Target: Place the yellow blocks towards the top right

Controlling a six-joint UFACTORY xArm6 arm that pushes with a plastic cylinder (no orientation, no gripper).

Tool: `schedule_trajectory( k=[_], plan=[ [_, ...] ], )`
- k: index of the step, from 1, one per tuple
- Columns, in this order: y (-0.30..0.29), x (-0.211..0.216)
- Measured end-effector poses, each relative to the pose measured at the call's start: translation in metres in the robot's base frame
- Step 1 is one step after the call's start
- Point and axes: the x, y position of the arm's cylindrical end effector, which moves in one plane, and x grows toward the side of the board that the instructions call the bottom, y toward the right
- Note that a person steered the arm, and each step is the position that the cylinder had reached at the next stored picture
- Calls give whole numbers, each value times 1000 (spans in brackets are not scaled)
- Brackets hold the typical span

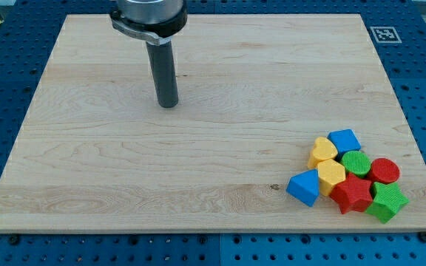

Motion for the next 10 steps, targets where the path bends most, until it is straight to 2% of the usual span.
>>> schedule_trajectory(
  k=[3, 4, 5, 6, 7, 10],
  plan=[
    [2, 1],
    [2, 36],
    [20, 109],
    [85, 176],
    [135, 197],
    [189, 197]
  ],
)
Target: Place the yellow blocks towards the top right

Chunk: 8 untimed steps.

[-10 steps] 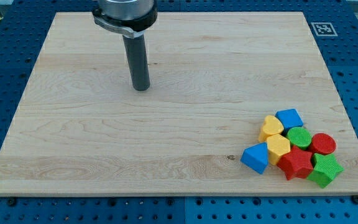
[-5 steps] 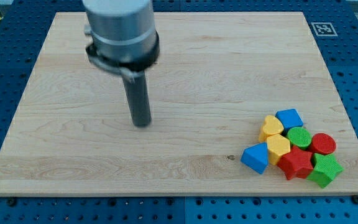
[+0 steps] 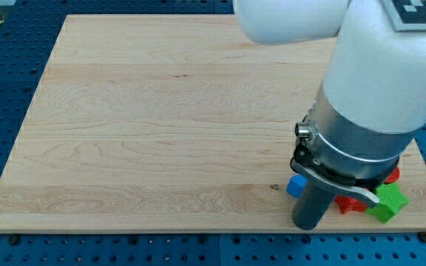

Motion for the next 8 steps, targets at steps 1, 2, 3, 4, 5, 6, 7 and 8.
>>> schedule_trajectory(
  k=[1, 2, 3, 4, 5, 6, 7, 8],
  plan=[
    [4, 0],
    [16, 0],
    [44, 0],
    [83, -1],
    [92, -1],
    [76, -1],
    [51, -5],
    [40, -22]
  ],
)
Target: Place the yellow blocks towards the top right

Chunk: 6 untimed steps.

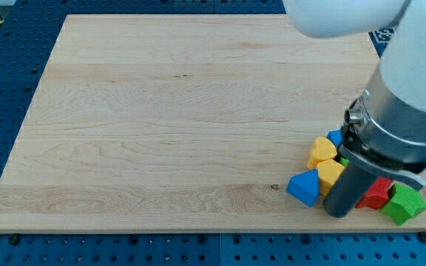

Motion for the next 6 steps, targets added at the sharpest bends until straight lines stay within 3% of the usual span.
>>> schedule_trajectory(
  k=[3, 6],
  plan=[
    [-7, -59],
    [-44, -170]
  ],
)
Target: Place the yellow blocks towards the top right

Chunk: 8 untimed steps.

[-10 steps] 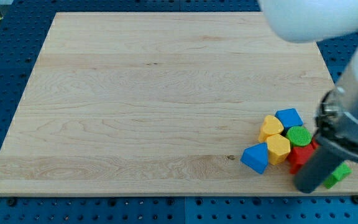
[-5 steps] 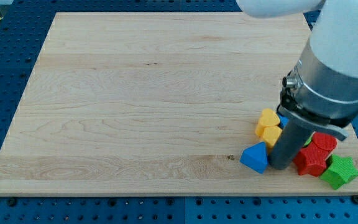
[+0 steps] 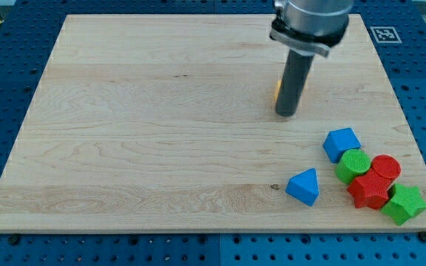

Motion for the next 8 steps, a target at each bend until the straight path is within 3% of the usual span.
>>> schedule_trajectory(
  k=[1, 3, 5, 7, 8],
  plan=[
    [-2, -29],
    [-1, -40],
    [55, -52],
    [18, -28],
    [-32, -43]
  ],
)
